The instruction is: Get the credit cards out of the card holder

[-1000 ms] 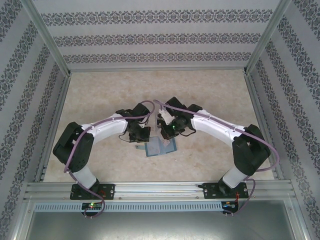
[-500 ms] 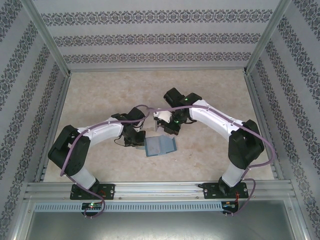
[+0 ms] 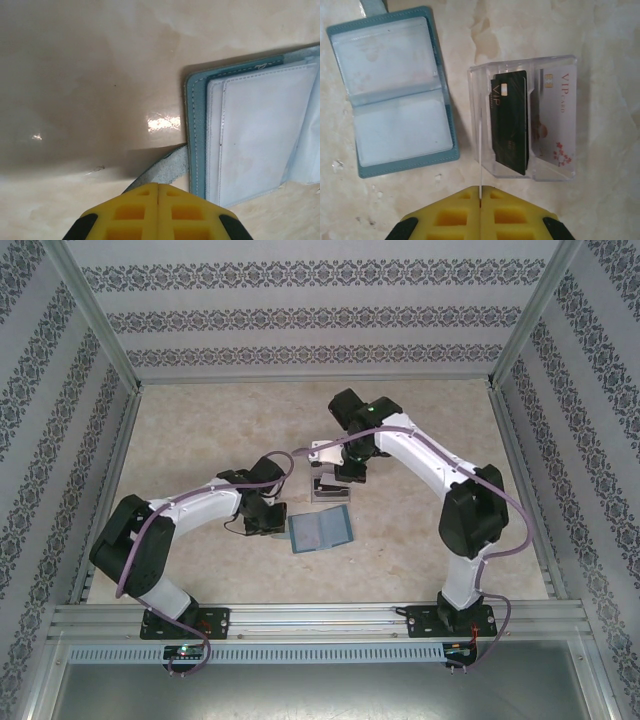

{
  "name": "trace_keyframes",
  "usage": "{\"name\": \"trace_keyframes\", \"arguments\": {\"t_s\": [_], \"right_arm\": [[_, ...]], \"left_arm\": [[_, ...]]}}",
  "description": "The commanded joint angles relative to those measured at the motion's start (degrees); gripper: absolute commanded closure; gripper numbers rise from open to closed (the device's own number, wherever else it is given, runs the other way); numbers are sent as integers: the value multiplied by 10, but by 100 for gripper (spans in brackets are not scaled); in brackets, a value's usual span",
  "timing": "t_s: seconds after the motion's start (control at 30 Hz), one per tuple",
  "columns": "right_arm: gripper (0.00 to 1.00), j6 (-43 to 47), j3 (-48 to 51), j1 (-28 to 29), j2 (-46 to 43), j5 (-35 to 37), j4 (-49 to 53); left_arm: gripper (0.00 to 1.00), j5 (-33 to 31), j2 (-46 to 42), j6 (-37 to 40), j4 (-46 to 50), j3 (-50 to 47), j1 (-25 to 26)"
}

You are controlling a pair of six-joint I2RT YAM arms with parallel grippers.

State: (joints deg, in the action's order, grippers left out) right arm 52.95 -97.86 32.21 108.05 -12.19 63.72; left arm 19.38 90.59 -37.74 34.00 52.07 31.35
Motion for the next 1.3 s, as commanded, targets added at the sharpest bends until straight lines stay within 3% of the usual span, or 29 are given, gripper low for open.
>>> {"name": "trace_keyframes", "arguments": {"t_s": [0.0,0.7,1.27], "right_arm": [[94,41,-46,-8,32,13,43],[93,73,-265,-17,205,23,128],[89,61,-281,-18,254,-6,146]], "left_arm": [[100,-8,-18,-6,-2,-5,-10],[100,-6,-20,1,3,-6,-36],[100,-3,-17,2,1,-9,-42]]}}
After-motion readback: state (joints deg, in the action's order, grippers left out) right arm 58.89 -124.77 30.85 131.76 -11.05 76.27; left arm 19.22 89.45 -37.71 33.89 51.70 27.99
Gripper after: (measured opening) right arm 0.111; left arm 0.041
